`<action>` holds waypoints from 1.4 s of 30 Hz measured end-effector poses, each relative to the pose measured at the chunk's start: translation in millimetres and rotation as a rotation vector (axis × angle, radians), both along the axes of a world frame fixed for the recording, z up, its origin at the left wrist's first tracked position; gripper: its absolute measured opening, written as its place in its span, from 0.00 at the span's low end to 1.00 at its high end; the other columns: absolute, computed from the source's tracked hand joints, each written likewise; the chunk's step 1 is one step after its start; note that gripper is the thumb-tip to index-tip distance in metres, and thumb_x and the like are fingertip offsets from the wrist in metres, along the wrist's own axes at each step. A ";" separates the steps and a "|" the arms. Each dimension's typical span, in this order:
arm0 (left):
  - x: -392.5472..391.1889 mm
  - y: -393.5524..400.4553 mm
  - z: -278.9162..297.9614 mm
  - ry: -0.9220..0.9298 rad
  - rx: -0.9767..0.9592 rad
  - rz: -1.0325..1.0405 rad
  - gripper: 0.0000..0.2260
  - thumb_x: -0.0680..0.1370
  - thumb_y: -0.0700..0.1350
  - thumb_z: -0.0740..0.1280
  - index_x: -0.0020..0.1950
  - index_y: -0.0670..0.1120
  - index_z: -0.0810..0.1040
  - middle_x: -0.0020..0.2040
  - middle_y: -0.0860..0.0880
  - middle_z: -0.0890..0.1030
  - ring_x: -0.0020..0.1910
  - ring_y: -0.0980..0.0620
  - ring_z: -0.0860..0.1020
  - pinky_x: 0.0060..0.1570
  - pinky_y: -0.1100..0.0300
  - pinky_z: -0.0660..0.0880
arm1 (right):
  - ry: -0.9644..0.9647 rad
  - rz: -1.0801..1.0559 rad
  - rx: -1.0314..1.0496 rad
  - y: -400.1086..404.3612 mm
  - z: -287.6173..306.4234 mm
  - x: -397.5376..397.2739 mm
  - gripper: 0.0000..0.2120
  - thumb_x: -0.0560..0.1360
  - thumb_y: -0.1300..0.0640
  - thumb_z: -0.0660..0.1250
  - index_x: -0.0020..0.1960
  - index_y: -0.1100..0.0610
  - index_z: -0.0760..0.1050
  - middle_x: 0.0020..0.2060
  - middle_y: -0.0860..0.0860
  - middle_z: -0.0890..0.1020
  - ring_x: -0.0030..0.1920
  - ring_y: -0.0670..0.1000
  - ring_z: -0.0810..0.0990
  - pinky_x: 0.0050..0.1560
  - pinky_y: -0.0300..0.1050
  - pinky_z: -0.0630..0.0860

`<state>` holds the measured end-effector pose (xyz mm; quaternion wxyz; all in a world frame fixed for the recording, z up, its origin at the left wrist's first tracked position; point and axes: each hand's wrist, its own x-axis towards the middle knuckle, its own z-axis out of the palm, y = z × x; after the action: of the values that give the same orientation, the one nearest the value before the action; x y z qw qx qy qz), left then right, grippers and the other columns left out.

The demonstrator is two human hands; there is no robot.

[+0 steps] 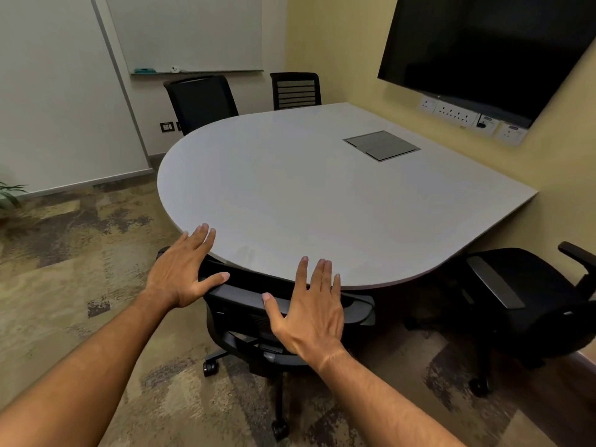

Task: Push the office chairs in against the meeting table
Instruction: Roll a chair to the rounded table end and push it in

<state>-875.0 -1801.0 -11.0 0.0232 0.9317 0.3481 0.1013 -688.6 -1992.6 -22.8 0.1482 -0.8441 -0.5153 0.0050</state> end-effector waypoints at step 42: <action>18.9 -127.0 0.2 0.223 -0.102 0.040 0.44 0.73 0.70 0.38 0.80 0.43 0.53 0.80 0.42 0.55 0.79 0.49 0.52 0.78 0.52 0.48 | -0.179 -0.014 -0.097 -94.8 0.8 34.7 0.39 0.76 0.31 0.42 0.56 0.59 0.79 0.49 0.55 0.81 0.52 0.55 0.78 0.60 0.53 0.72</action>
<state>-856.1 -1928.0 -10.9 0.0298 0.9275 0.3720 -0.0206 -653.9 -2087.4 -22.0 0.0603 -0.8509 -0.5199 -0.0466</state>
